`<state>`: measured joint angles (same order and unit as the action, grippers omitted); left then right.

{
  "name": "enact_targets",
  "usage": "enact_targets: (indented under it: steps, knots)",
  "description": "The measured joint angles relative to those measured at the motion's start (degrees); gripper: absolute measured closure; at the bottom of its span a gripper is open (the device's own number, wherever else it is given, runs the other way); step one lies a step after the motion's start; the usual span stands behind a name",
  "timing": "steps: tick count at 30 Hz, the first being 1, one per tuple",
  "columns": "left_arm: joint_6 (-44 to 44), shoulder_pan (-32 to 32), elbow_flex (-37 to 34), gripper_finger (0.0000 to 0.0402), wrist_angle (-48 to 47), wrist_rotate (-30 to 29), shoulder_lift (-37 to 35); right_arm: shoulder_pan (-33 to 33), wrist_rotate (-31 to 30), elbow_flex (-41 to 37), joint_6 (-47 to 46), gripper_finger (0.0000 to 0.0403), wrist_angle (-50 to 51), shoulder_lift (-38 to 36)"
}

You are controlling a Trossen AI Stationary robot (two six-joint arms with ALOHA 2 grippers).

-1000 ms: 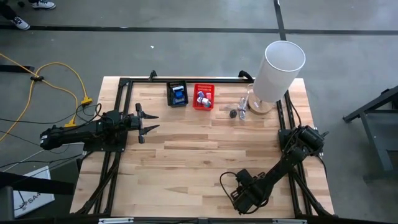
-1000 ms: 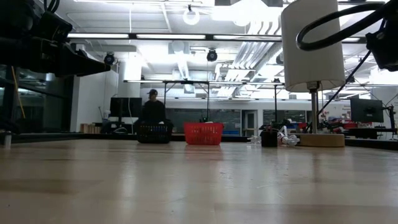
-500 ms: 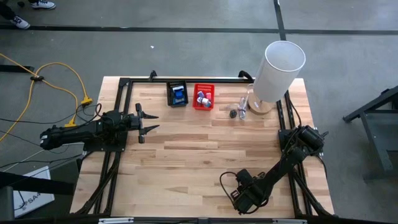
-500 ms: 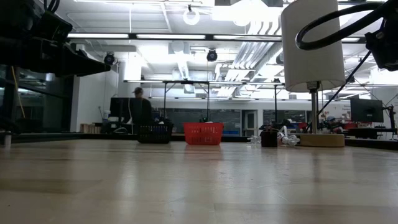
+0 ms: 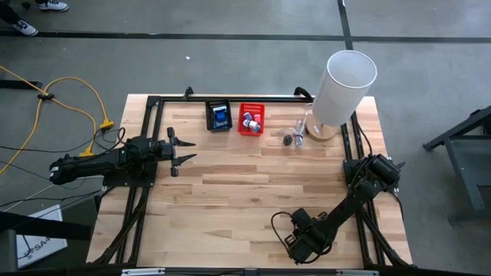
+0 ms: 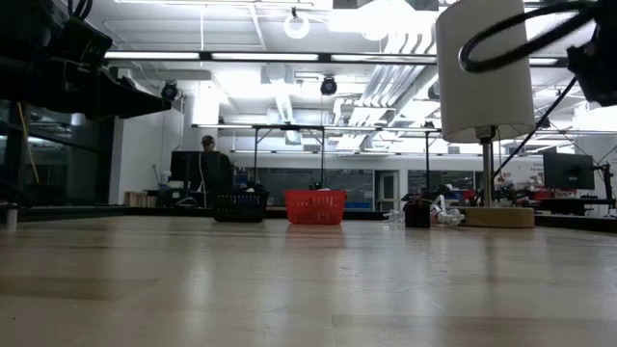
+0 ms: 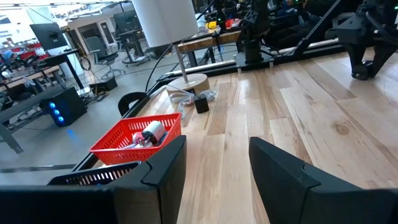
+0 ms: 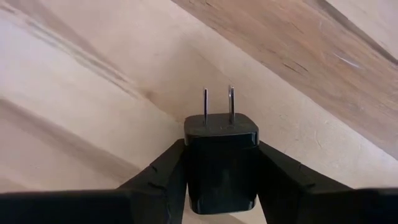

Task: Pick & Place Office items
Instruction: Put the bottom black charger adapter into the red basket

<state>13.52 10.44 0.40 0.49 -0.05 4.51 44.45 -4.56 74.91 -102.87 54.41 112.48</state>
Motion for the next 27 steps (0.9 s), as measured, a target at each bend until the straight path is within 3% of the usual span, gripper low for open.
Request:
enact_targets:
  steps: [14,27]
  knots:
    - [0.0,0.0,0.0,0.0235,0.0,0.0,0.0,-2.5,-3.2,0.2,7.0,0.026,-2.3,-4.6]
    - [0.0,0.0,0.0,0.0235,0.0,0.0,0.0,-12.4,-4.5,0.2,23.1,0.026,-6.0,-5.7]
